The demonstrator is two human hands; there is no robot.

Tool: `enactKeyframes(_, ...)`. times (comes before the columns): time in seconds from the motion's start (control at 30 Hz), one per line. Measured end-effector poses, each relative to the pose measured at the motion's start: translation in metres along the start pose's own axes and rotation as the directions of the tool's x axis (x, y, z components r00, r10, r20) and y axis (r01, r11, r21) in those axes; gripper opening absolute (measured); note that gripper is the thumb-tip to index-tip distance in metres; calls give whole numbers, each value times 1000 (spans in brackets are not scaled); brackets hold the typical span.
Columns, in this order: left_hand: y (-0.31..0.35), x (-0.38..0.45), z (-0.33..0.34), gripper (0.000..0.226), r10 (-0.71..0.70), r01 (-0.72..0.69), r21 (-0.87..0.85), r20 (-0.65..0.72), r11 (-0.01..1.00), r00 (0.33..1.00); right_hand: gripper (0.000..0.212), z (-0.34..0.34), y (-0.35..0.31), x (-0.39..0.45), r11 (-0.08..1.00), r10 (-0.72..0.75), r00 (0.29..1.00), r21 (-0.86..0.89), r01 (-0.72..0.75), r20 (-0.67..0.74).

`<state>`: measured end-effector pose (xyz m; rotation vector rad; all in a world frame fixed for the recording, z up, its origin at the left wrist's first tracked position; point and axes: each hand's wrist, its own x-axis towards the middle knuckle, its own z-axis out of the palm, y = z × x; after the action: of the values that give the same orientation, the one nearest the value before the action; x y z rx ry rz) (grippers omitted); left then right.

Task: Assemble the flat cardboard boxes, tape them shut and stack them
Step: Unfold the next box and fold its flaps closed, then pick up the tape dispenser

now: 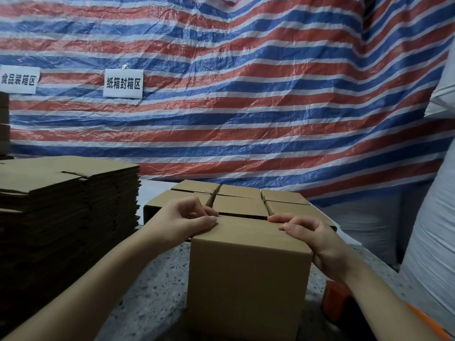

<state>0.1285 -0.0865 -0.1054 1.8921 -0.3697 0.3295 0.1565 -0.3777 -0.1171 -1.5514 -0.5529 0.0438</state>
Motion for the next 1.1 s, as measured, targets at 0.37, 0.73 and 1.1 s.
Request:
enactKeyframes(0.37, 43, -23, 36, 51, 226, -212, 692, 73, 690, 971, 14, -2, -2, -1, 995, -13, 1000, -99, 16, 28)
enactKeyframes(0.73, 31, -24, 54, 89, 239, -364, 850, 290, 381, 927, 14, 6, -33, -5, 890, 42, 999, -454, -46, -19)
enactKeyframes(1.1, 31, -28, 60, 86, 251, -366, 863, 290, 349, 923, 59, 53, -47, -14, 252, 255, 963, -967, 25, 91)
